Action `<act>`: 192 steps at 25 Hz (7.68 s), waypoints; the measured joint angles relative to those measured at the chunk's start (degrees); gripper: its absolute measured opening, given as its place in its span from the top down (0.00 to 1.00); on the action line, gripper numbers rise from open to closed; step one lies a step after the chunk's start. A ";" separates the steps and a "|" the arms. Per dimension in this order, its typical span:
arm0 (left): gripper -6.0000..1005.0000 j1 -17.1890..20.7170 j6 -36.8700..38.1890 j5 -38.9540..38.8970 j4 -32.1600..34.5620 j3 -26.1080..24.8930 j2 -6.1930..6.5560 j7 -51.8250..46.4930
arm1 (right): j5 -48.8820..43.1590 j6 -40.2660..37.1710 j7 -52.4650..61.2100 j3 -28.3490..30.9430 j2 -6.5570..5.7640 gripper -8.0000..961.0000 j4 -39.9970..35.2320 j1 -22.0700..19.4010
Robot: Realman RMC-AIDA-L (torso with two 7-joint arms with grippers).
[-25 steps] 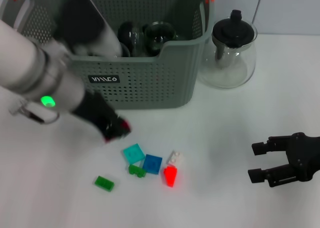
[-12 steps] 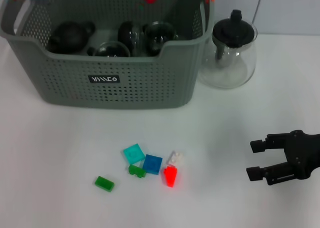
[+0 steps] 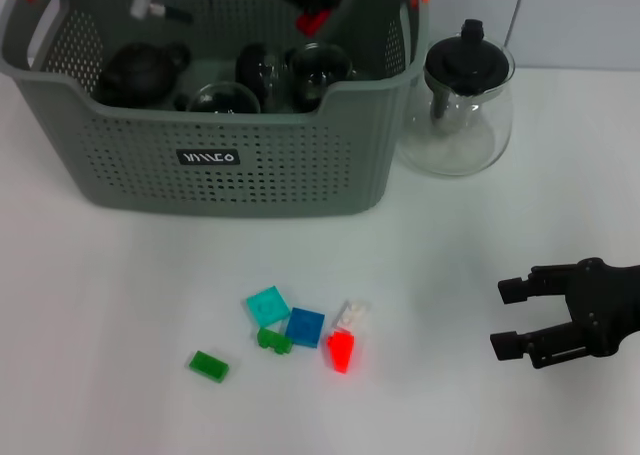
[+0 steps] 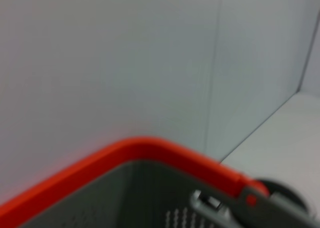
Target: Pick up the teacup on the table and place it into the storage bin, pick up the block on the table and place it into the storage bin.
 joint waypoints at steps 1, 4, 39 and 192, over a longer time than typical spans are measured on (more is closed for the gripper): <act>0.79 0.09 -1.88 2.52 -0.34 0.32 -1.08 -0.16 | 0.00 0.00 0.00 0.00 0.00 0.02 0.00 0.02; 0.77 0.29 -2.96 4.79 -0.16 0.36 -2.12 -0.27 | 0.00 0.00 -0.01 0.00 0.00 0.02 0.00 0.02; 0.26 22.02 44.43 10.21 29.36 13.57 -6.80 19.21 | 0.00 1.57 -0.59 0.01 -0.35 0.02 1.64 1.13; 0.13 17.96 23.80 26.18 22.48 33.29 -7.01 45.52 | 0.38 5.75 6.92 4.05 -0.31 0.08 6.68 1.57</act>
